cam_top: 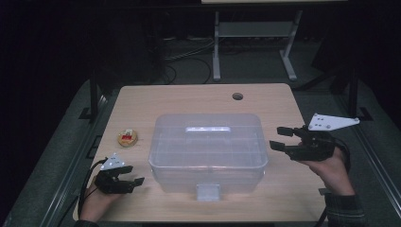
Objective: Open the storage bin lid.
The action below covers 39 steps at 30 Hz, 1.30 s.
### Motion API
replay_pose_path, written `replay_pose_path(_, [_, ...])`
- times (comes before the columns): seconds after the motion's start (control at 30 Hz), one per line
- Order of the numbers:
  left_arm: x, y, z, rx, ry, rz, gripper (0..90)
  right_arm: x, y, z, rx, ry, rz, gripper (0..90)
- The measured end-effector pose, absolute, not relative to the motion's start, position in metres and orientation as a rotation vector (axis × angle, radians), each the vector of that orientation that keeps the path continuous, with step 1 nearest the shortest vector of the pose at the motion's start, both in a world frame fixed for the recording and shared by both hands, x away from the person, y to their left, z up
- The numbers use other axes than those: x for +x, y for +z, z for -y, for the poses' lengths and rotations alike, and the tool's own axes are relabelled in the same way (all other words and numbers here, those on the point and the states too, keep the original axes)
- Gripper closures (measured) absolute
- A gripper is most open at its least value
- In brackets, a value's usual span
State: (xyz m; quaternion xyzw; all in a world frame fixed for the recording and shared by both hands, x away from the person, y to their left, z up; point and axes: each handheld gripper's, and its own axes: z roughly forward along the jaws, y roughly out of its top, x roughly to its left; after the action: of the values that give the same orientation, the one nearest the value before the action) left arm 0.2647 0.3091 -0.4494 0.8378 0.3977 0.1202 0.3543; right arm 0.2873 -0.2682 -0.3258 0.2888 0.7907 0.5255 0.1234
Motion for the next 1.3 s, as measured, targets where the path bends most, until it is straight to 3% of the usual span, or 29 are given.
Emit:
replay_pose_path(0.77, [0.264,-0.449,-0.307,2.168,0.298,-1.010,29.1,0.300,-0.314,0.229,0.678,1.587,-2.373,39.4])
replay_pose_path(1.3, [0.264,-0.449,-0.305,2.176,0.287,-0.990,29.3,0.311,-0.306,0.202,0.592,1.611,-2.421,44.9])
